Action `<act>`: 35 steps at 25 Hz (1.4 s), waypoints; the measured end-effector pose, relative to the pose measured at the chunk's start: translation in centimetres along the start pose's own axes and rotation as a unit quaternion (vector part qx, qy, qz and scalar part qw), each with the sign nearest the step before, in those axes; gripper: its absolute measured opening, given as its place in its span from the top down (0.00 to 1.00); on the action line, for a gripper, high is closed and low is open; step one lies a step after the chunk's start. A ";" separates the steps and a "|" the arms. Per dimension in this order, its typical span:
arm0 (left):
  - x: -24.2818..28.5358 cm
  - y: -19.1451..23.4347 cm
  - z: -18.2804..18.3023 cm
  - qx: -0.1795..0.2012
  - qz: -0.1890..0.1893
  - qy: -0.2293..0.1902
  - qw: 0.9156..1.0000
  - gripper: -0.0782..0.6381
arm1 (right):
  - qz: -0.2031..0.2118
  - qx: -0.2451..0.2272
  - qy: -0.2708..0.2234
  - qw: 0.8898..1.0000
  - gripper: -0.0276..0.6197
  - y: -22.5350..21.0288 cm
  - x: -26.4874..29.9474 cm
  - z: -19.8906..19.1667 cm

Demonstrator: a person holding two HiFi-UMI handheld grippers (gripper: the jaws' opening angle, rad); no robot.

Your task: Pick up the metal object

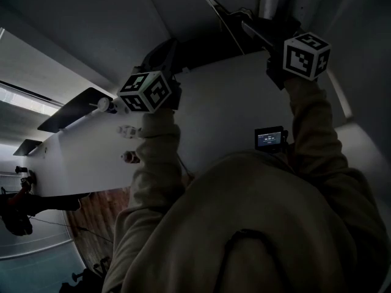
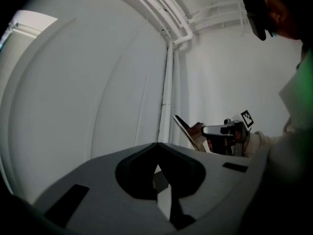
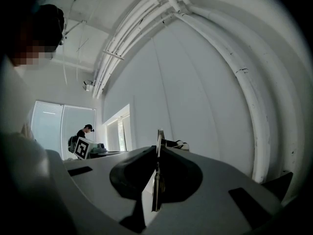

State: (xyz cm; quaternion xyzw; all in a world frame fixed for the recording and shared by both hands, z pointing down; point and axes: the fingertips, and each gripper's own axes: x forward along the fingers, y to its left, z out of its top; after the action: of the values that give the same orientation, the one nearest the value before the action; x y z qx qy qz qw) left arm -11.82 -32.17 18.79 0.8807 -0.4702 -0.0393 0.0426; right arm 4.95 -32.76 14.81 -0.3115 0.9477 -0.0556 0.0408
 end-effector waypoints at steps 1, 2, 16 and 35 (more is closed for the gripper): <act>0.0 0.0 0.3 0.004 -0.001 -0.002 1.000 0.89 | 0.002 -0.002 -0.003 1.000 0.90 0.2 0.1 0.3; 0.0 -0.1 0.7 0.008 -0.002 -0.004 1.000 0.89 | 0.004 -0.005 -0.006 1.000 0.90 0.4 0.1 0.5; 0.9 -1.9 1.7 0.032 -0.013 -0.008 0.999 0.89 | -0.003 -0.019 0.003 1.000 0.90 1.1 -0.2 0.9; -0.6 -1.3 3.4 0.017 -0.005 -0.018 1.000 0.89 | 0.003 -0.017 0.021 1.000 0.90 1.9 -0.2 1.1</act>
State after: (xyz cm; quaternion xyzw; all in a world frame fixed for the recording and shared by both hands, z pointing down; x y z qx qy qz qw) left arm -11.43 -31.07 15.33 0.8829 -0.4667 -0.0472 0.0193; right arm 4.14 -31.24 13.44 -0.3084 0.9500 -0.0456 0.0158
